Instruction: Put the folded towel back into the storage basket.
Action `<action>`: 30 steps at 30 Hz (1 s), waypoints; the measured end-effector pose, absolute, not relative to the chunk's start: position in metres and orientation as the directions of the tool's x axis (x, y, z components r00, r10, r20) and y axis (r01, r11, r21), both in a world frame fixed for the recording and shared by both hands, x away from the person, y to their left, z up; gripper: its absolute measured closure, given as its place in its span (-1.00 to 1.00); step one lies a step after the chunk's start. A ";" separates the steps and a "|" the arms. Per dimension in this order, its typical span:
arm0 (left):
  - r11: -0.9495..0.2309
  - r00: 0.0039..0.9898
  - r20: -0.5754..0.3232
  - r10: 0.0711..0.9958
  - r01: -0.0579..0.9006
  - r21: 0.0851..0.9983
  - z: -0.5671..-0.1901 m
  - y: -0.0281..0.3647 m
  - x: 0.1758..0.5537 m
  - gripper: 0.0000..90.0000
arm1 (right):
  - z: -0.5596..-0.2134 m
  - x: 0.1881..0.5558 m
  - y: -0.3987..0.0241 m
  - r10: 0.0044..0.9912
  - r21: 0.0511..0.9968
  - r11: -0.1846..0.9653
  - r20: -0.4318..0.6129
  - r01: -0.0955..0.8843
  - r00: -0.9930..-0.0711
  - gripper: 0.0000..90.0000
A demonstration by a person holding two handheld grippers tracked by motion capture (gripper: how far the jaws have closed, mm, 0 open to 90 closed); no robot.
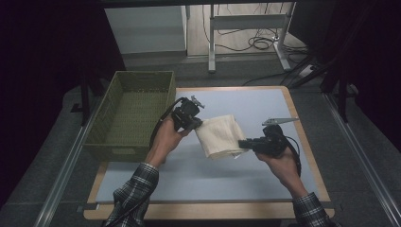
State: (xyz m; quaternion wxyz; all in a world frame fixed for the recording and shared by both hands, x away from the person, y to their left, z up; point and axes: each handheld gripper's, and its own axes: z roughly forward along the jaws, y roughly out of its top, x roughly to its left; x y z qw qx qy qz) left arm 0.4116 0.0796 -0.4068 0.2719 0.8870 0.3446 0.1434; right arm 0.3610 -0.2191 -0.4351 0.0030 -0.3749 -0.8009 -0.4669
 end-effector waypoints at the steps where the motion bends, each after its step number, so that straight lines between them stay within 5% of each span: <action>1: -0.619 0.721 0.074 0.689 0.532 0.577 -0.405 0.083 0.412 0.88 | -0.434 0.362 -0.216 0.593 0.744 0.286 0.358 0.604 -0.721 0.82; 30: -0.544 0.607 0.121 0.786 0.585 0.602 -0.365 0.169 0.408 0.89 | -0.404 0.393 -0.129 0.543 0.761 0.316 0.346 0.567 -0.765 0.82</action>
